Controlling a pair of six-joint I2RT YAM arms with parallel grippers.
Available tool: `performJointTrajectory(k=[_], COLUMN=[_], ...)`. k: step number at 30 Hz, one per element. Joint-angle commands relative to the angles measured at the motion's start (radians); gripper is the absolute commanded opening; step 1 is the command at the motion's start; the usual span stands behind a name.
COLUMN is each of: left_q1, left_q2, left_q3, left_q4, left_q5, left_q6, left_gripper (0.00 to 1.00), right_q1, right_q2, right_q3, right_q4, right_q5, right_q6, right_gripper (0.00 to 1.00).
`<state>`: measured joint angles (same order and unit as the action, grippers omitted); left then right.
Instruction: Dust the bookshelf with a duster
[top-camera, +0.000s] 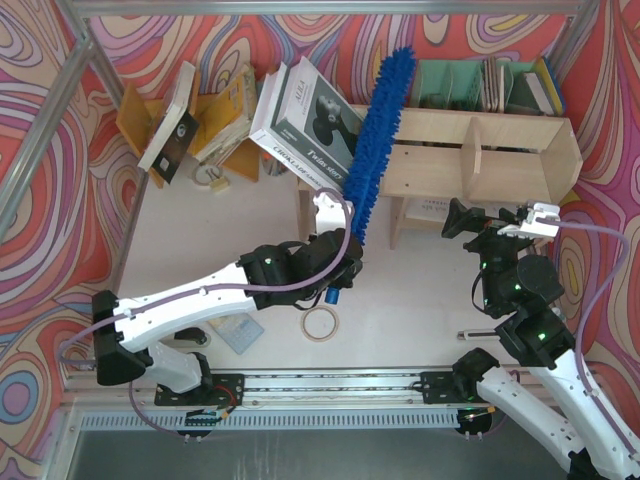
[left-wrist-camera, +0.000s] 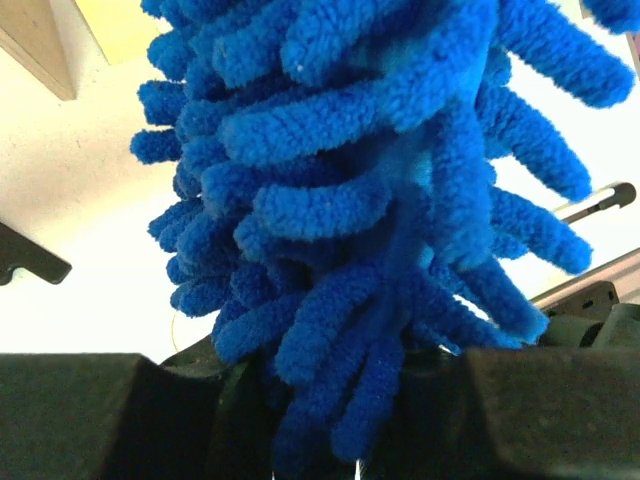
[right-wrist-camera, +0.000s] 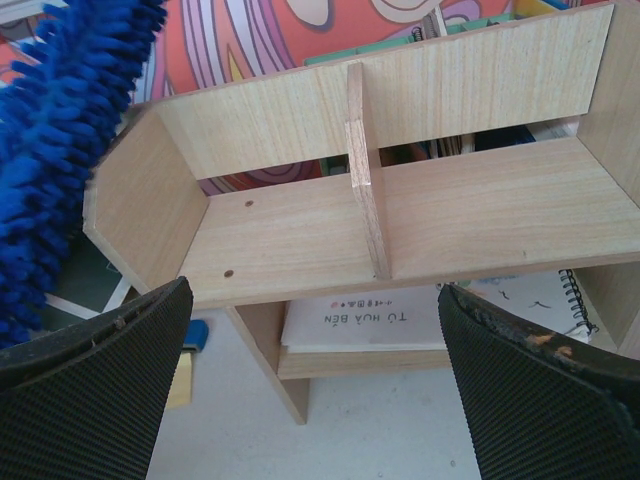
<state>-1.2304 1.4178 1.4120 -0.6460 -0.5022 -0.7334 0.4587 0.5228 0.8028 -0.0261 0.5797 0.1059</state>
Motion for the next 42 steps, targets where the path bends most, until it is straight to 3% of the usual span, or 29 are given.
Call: performJointTrajectory(k=[1,6,11,17,23,31,42], left_q1=[0.009,0.01,0.008,-0.002,0.0,0.025,0.024], left_q2=[0.002,-0.017,0.038,0.034,0.061,0.197,0.194], left_q3=[0.045,0.137,0.282,0.306,0.34,0.378,0.426], left_q4=[0.001,-0.07,-0.261,-0.383,-0.366,-0.297,-0.268], left_q5=[0.005,-0.086,-0.21,-0.25,-0.195,-0.005,-0.004], left_q6=[-0.026,-0.086,-0.269,-0.393,-0.365,-0.297,-0.233], left_gripper=[0.0,0.0,0.0,0.0,0.0,0.0,0.0], right_q1=[0.001,0.001,0.001,0.001,0.001,0.001,0.001], right_q2=[-0.009,-0.013,-0.015,-0.026,-0.034,-0.059,-0.06], right_q3=[-0.002,0.003,-0.002,-0.004,-0.006,-0.013,-0.009], right_q4=[0.053,0.049,0.052,0.044,0.045,0.047,0.043], right_q5=[0.022,0.023,0.02,0.022,0.023,0.023,0.025], right_q6=[0.012,0.01,0.019,0.03,0.036,0.044,0.04], right_gripper=[0.99,0.99,0.99,0.99,0.99,0.99,0.99])
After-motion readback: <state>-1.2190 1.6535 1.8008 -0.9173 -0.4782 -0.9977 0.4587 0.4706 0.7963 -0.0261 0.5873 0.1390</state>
